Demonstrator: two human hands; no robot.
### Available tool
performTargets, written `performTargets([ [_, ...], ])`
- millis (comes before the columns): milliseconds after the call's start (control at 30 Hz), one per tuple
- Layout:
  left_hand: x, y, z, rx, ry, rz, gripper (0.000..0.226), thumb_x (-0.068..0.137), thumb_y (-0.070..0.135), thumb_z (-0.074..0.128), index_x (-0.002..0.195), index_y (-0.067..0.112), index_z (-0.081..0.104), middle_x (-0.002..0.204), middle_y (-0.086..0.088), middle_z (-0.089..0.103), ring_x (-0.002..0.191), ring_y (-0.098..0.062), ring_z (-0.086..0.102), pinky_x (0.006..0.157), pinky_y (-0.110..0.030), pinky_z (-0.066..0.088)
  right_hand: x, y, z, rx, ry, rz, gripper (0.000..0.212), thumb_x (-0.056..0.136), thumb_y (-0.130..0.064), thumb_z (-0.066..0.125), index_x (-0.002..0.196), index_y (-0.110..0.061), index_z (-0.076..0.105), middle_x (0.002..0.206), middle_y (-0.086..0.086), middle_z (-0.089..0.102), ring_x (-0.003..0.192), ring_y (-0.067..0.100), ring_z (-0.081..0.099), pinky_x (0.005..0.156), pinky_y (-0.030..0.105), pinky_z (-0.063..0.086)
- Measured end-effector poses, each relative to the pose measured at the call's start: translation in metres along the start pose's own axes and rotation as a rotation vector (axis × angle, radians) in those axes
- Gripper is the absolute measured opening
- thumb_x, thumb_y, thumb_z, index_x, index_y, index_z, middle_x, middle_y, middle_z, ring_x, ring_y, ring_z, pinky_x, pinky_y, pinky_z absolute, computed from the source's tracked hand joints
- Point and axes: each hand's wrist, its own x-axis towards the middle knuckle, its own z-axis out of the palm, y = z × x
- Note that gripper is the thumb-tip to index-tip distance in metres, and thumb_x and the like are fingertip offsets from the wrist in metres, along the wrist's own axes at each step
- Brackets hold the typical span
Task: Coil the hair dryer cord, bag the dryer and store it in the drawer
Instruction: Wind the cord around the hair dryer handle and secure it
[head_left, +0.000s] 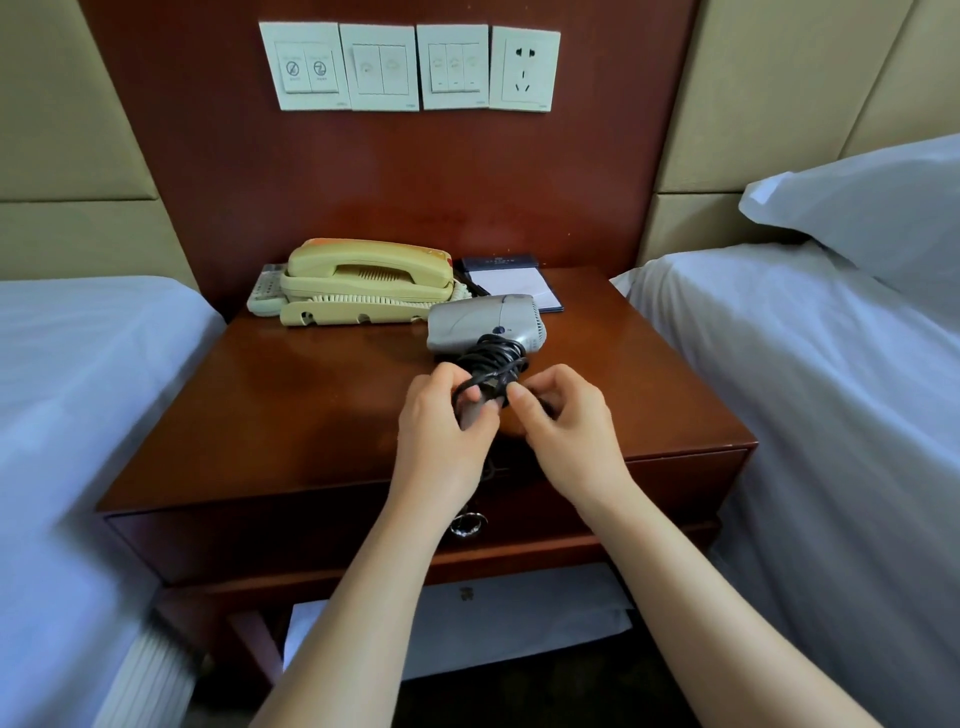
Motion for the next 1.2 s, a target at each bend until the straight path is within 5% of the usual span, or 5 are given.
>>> performTargets([
  [267,-0.002,-0.001,0.004,0.073,0.112,0.166,0.017,0.081,0.005,0.060,0.074,0.013,0.047,0.078,0.006,0.045,0.078,-0.024,0.051,0.063,-0.031,0.039,-0.005,-0.004,0.004,-0.391,0.018,-0.252,0.013,0.089,-0.024,0.059,0.087,-0.016,0.049,0.067,-0.003,0.057,0.057,0.023,0.049,0.056,0.034,0.041],
  [567,0.006,-0.009,-0.005,-0.146,0.038,0.110,0.013,0.077,0.008,0.059,0.072,0.010,0.048,0.074,-0.007,0.053,0.071,-0.019,0.047,0.064,-0.027,0.036,0.002,-0.005,0.006,-0.552,0.050,-0.566,0.012,0.083,-0.016,0.057,0.077,-0.007,0.051,0.060,0.004,0.055,0.049,0.026,0.047,0.039,0.039,0.043],
  [800,0.003,-0.008,-0.007,0.019,0.058,0.293,0.012,0.085,0.004,0.058,0.075,0.006,0.051,0.077,0.003,0.048,0.072,-0.005,0.046,0.064,-0.009,0.034,0.002,-0.005,-0.003,-0.554,-0.028,-0.547,0.011,0.086,-0.015,0.061,0.083,-0.009,0.052,0.065,0.004,0.058,0.055,0.027,0.052,0.045,0.040,0.046],
  [1000,0.002,-0.004,-0.008,0.109,0.028,0.389,0.020,0.082,0.004,0.058,0.071,0.010,0.042,0.076,0.009,0.042,0.069,-0.013,0.039,0.062,-0.015,0.035,0.002,-0.007,-0.003,-0.538,-0.024,-0.555,0.010,0.086,-0.015,0.060,0.084,-0.009,0.052,0.065,0.006,0.058,0.057,0.030,0.053,0.045,0.038,0.043],
  [1200,0.005,-0.002,-0.010,-0.127,0.063,0.228,0.018,0.085,0.027,0.050,0.070,0.018,0.054,0.087,0.006,0.050,0.082,0.001,0.051,0.078,-0.012,0.039,0.004,-0.005,-0.001,-0.176,-0.048,-0.285,0.015,0.089,-0.022,0.060,0.097,-0.009,0.060,0.084,0.002,0.068,0.074,0.016,0.060,0.064,0.027,0.045],
])
